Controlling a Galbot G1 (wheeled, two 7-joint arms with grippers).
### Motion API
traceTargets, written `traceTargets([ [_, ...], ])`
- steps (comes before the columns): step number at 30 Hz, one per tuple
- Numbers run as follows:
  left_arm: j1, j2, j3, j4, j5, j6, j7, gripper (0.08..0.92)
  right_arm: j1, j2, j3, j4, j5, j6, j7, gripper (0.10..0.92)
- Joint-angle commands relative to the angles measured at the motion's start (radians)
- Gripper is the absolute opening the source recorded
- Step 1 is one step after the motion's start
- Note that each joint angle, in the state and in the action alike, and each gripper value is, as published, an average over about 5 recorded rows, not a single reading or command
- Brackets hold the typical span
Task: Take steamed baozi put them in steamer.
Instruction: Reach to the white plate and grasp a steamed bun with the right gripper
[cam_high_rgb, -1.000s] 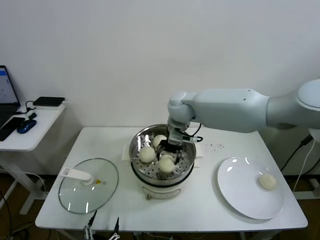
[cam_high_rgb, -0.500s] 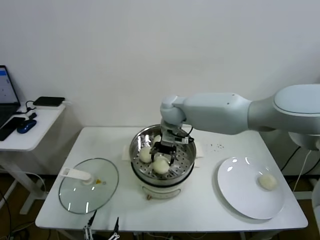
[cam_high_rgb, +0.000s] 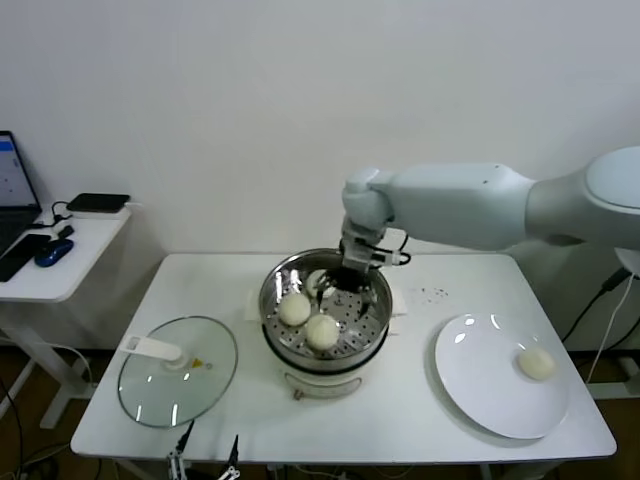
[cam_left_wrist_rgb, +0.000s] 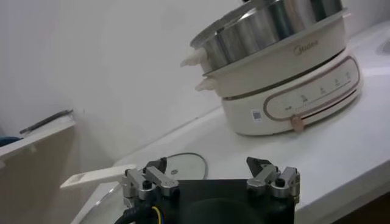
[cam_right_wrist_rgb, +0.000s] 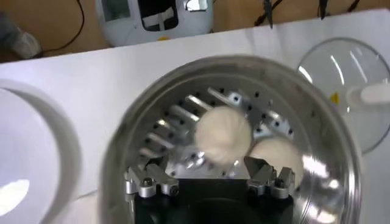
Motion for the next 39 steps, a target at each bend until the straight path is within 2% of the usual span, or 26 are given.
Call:
traceTargets([
  [1, 0.004, -0.046, 0.002, -0.003, 0.003, 0.001, 0.002, 0.823, 0.222, -0.188, -0.286, 0.026, 0.252, -0.294, -0.048, 0.823],
  [5, 0.004, -0.042, 0.005, -0.003, 0.005, 0.000, 0.005, 0.823, 0.222, -0.284, -0.362, 0.056, 0.256, -0.496, 0.005, 0.823],
  [10, 0.000, -0.041, 0.008, 0.004, 0.008, 0.000, 0.007, 0.823, 0.163, -0.400, -0.371, 0.054, 0.240, -0.589, -0.004, 0.823],
  [17, -0.005, -0.038, 0.009, 0.014, 0.012, 0.000, 0.009, 0.823, 0.027, -0.507, -0.279, -0.042, 0.097, -0.542, -0.040, 0.823],
  [39, -0.007, -0.044, -0.003, 0.048, 0.015, -0.015, 0.006, 0.823, -0.400, -0.661, 0.092, -0.243, -0.189, -0.416, -0.050, 0.823],
])
